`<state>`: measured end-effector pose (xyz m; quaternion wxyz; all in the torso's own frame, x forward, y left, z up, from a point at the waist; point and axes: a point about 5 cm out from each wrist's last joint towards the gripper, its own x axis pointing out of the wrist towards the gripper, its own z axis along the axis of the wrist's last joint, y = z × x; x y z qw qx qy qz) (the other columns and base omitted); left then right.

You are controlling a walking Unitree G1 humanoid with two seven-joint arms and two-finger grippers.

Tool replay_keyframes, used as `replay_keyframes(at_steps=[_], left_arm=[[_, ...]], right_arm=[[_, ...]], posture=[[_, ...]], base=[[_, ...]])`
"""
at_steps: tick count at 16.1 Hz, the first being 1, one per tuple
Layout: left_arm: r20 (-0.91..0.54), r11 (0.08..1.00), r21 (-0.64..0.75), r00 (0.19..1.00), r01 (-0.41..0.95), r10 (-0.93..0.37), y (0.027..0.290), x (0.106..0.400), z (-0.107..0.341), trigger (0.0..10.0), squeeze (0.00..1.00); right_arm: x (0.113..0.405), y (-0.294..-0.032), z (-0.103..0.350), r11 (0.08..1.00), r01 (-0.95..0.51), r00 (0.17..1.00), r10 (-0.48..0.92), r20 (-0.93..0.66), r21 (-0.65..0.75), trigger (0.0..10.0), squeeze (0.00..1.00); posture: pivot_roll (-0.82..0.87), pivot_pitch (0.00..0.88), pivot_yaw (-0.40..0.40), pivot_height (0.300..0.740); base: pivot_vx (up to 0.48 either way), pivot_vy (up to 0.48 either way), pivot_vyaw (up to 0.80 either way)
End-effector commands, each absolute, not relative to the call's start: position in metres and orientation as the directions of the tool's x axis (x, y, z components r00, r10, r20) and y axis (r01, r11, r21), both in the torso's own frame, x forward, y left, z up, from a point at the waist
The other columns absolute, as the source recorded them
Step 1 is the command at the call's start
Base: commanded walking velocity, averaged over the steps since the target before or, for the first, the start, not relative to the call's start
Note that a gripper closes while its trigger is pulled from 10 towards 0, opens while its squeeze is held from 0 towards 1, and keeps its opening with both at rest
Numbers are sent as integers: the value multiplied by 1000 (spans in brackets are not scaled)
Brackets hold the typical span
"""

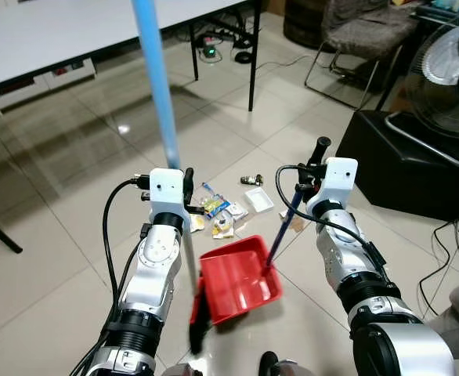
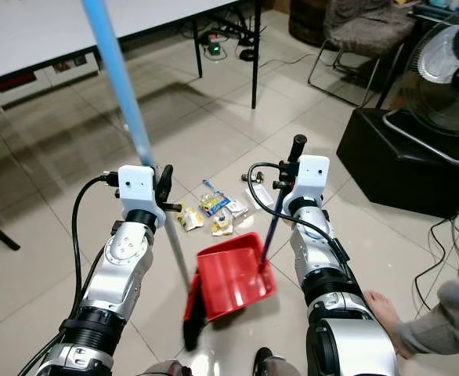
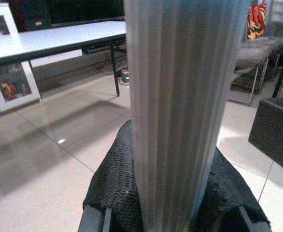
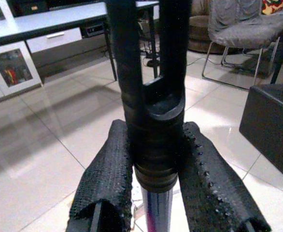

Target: Sweep floor

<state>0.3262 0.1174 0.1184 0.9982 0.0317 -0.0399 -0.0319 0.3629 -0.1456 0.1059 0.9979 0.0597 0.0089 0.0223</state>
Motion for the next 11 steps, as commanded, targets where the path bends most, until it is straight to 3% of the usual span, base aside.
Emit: replay_keyframes(at_steps=[1,11], left_arm=[[124,994,90,990,57,-68,118,332,132,10000,0],[130,995,91,990,42,-54,120,336,137,10000,0]], right_arm=[[368,-146,120,988,-45,999,40,36,148,10000,0],[366,-148,117,988,-29,999,25,27,152,10000,0]], posture=[[66,106,42,740],[71,115,51,740]], base=[[255,0,0],[428,0,0]])
